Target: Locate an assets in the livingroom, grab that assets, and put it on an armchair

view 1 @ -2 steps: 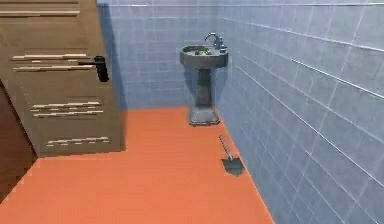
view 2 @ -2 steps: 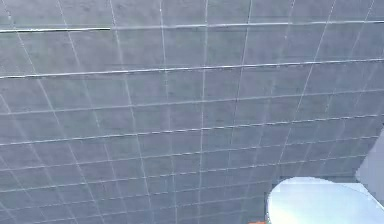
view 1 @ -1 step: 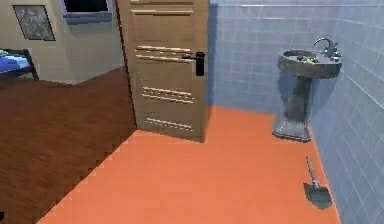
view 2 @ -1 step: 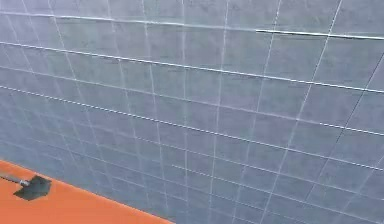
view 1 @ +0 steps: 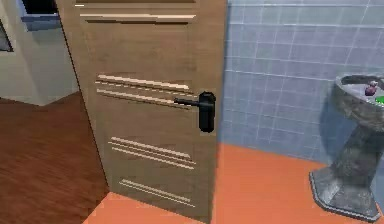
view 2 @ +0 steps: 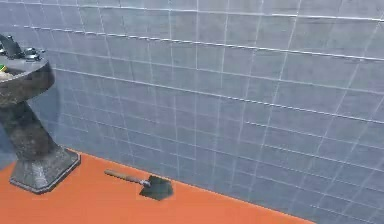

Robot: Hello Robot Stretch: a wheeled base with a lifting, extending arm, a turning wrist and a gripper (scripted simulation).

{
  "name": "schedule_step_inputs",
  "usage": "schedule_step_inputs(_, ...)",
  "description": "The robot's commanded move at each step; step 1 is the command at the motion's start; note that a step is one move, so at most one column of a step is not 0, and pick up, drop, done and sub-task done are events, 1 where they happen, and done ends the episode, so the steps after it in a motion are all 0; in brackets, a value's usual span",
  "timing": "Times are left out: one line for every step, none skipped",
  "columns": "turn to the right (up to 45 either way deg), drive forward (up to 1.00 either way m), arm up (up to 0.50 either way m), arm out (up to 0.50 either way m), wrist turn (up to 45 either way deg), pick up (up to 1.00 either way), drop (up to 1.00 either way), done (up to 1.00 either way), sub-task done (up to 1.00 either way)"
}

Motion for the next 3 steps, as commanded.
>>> schedule_step_inputs(-45.0, 0.00, 0.00, 0.00, 0.0, 0.00, 0.00, 0.00, 0.00)
schedule_step_inputs(-33.0, 0.00, 0.00, 0.00, 0.0, 0.00, 0.00, 0.00, 0.00)
schedule_step_inputs(0.0, 1.00, 0.00, 0.00, 0.0, 0.00, 0.00, 0.00, 0.00)
